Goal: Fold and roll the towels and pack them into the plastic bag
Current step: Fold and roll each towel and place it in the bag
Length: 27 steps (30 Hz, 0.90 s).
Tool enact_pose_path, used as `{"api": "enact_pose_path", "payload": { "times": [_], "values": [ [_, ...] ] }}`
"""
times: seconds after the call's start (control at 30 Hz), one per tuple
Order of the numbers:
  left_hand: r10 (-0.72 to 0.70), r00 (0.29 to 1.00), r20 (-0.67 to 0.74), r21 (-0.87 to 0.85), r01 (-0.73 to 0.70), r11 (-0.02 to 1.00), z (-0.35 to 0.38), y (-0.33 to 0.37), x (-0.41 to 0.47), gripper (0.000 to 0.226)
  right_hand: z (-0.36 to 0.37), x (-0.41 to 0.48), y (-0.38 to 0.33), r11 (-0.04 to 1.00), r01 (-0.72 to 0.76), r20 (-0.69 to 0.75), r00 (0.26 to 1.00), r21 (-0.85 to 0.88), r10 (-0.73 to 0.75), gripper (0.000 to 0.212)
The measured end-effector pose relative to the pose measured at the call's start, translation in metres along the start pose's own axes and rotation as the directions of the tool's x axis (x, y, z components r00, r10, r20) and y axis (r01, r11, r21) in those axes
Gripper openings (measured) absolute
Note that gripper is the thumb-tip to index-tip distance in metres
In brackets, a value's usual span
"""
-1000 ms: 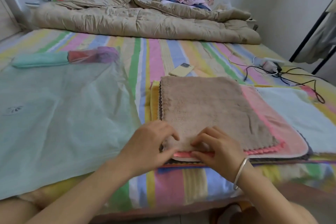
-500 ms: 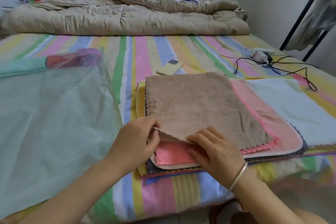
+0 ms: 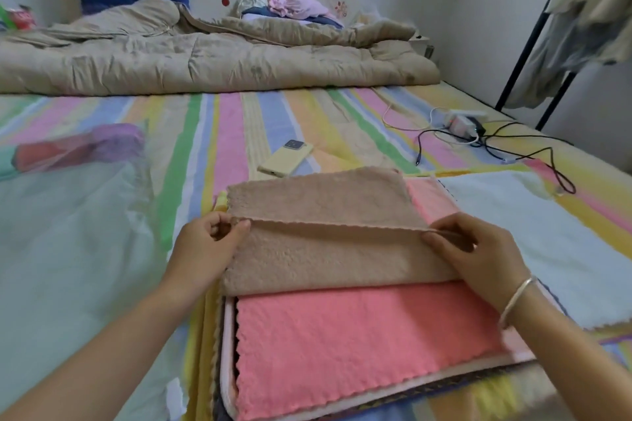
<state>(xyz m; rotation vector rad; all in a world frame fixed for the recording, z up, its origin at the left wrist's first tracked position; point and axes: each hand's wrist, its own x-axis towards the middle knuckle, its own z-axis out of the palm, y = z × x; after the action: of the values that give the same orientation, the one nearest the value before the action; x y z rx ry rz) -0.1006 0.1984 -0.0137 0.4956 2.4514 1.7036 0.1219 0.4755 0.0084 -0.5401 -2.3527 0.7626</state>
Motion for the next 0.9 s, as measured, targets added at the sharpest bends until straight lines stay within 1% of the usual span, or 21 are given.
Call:
{"api": "enact_pose_path", "payload": {
  "times": [0.1, 0.3, 0.43, 0.57, 0.7, 0.77, 0.8, 0.83, 0.9],
  "values": [
    [0.000, 0.997, -0.083, 0.035, 0.003, 0.999, 0.007, 0.000, 0.025, 0.015, 0.011, 0.046, 0.005, 0.996, -0.064, 0.031, 0.998, 0.066, 0.062, 0.007],
    [0.070, 0.977, -0.204, 0.209, -0.027, 0.978, 0.017, 0.004, 0.066, 0.017, 0.041, 0.119, 0.015, 0.988, -0.140, 0.125, 0.983, 0.065, 0.131, 0.013],
    [0.106, 0.971, -0.214, 0.282, -0.043, 0.958, 0.017, 0.000, 0.081, 0.017, 0.060, 0.143, 0.020, 0.988, -0.152, 0.147, 0.978, 0.032, 0.146, 0.012],
    [0.110, 0.971, -0.214, 0.311, -0.039, 0.950, 0.015, -0.002, 0.089, 0.017, 0.072, 0.157, 0.022, 0.989, -0.144, 0.149, 0.979, 0.020, 0.139, 0.013],
    [0.104, 0.976, -0.192, 0.387, -0.022, 0.922, 0.016, -0.005, 0.093, 0.018, 0.080, 0.163, 0.027, 0.988, -0.143, 0.162, 0.975, -0.051, 0.149, 0.014],
    [0.081, 0.980, -0.184, 0.438, 0.008, 0.899, 0.017, -0.004, 0.091, 0.017, 0.081, 0.162, 0.025, 0.976, -0.158, 0.159, 0.970, -0.153, 0.182, 0.018],
    [0.091, 0.976, -0.200, 0.485, 0.018, 0.874, 0.016, -0.002, 0.088, 0.017, 0.079, 0.160, 0.023, 0.959, -0.160, 0.127, 0.973, -0.233, 0.193, 0.023],
    [0.137, 0.965, -0.224, 0.546, 0.008, 0.837, 0.016, 0.001, 0.085, 0.015, 0.074, 0.156, 0.018, 0.940, -0.150, 0.070, 0.981, -0.306, 0.179, 0.027],
    [0.303, 0.928, -0.219, 0.636, -0.100, 0.765, 0.015, 0.012, 0.077, 0.017, 0.058, 0.140, 0.000, 0.921, -0.127, -0.044, 0.992, -0.369, 0.119, 0.026]
  ]
}}
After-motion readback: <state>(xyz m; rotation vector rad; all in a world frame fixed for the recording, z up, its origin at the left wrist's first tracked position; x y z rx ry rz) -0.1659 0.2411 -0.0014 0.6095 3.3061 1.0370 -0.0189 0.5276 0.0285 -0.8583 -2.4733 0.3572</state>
